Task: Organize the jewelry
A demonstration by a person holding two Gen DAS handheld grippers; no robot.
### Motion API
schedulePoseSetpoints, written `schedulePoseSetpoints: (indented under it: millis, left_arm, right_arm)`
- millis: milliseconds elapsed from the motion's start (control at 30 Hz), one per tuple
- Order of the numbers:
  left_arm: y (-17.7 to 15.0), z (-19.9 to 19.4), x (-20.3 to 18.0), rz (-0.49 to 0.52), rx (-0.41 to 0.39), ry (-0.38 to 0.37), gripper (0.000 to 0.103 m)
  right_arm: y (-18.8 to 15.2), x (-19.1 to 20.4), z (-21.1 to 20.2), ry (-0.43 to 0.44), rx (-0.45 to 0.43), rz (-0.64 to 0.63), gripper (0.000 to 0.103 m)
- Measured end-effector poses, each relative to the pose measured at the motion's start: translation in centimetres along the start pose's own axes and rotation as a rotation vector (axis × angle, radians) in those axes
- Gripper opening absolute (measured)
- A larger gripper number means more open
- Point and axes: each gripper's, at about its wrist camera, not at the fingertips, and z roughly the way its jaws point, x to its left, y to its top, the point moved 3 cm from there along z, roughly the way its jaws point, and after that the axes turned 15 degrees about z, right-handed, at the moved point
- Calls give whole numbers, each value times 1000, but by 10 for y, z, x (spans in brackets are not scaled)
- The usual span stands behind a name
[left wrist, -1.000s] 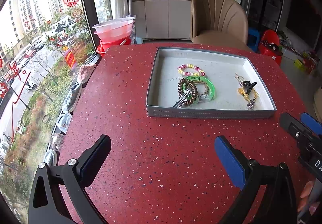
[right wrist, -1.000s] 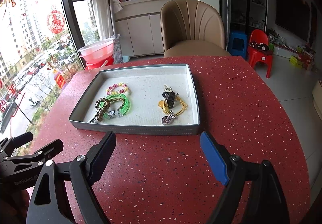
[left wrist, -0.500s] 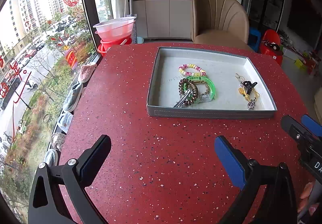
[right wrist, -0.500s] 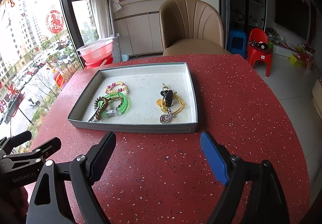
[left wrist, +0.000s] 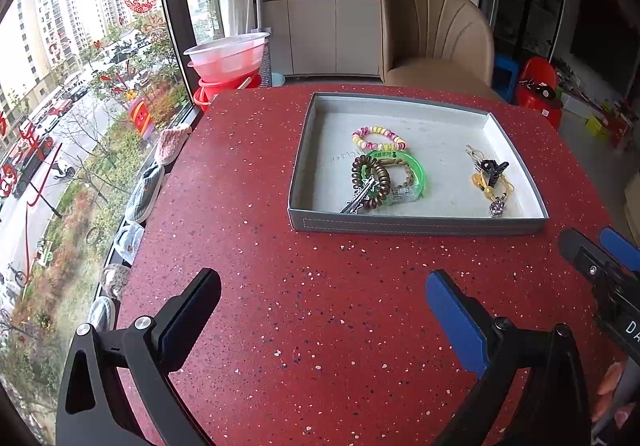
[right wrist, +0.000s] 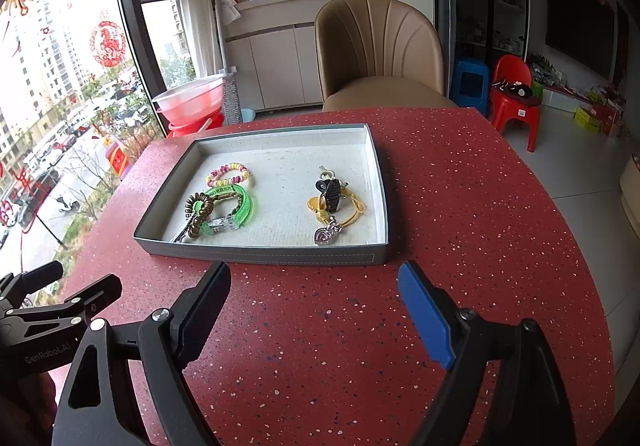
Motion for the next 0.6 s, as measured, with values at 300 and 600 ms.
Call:
schedulePoseSetpoints:
  millis: [300,600]
  left_arm:
    - [-1,1,-3,1,6,-1,103]
    - [-2,1,-7,7,0,-8,103]
  right_arm:
    - [0,-1,0,0,1,2,88]
    - [-1,-6,-1,-4,2,10,88]
